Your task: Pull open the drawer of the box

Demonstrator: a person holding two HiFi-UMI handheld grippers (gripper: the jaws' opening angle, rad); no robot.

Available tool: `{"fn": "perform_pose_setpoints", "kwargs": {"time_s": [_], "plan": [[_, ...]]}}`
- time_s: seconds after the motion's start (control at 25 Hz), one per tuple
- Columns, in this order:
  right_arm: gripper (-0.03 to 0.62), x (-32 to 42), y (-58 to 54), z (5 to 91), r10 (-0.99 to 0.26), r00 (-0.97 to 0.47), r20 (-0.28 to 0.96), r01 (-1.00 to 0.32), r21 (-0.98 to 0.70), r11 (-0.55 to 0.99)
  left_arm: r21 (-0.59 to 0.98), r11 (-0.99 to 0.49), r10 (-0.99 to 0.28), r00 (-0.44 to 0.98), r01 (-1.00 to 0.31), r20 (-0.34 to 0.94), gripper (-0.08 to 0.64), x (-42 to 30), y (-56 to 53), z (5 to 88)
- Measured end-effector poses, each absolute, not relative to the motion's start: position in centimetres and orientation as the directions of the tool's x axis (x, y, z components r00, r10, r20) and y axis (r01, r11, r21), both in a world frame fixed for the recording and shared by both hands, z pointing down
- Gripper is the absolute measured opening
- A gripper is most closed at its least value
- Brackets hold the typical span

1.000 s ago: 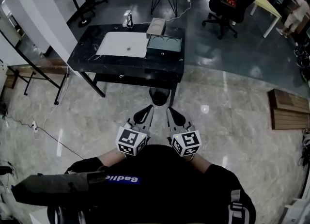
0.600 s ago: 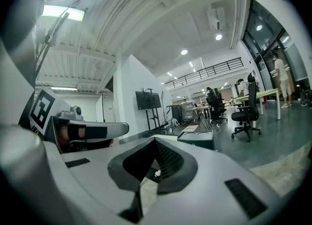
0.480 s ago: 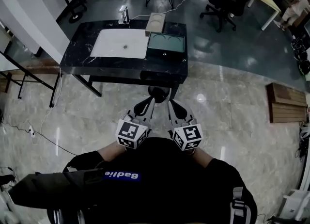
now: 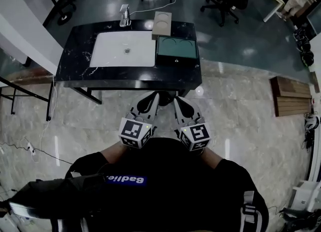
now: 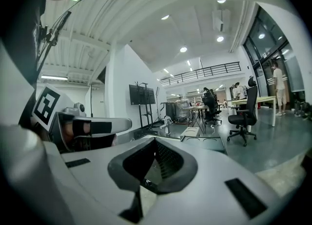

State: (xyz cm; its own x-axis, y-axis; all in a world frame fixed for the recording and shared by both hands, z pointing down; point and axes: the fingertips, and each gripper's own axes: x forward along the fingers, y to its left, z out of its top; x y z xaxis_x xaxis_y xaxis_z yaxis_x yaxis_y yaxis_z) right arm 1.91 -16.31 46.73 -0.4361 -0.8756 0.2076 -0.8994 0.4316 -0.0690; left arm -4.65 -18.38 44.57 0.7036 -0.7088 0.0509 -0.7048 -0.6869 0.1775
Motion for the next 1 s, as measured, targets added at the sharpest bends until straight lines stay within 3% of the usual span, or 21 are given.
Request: {"fn": "perform_pose_setpoints", "kwargs": {"time_s": [0.32, 1.0], "plan": [[0.001, 1.5, -18.9, 47.0, -0.893, -0.381, 0.238, -0.924, -0.057, 0.379, 0.224, -0.695, -0.689, 0.722, -0.684, 0.066, -0.008, -5.4, -21.7, 45.5], [0.003, 5.2, -26.4, 51.3, -0.832, -0.445, 0.331, -0.892, -0.084, 0.444, 0.155, -0.62, -0.766, 0.636, -0.769, 0.096, -0.008, -2.7, -26.4, 44.2]]}}
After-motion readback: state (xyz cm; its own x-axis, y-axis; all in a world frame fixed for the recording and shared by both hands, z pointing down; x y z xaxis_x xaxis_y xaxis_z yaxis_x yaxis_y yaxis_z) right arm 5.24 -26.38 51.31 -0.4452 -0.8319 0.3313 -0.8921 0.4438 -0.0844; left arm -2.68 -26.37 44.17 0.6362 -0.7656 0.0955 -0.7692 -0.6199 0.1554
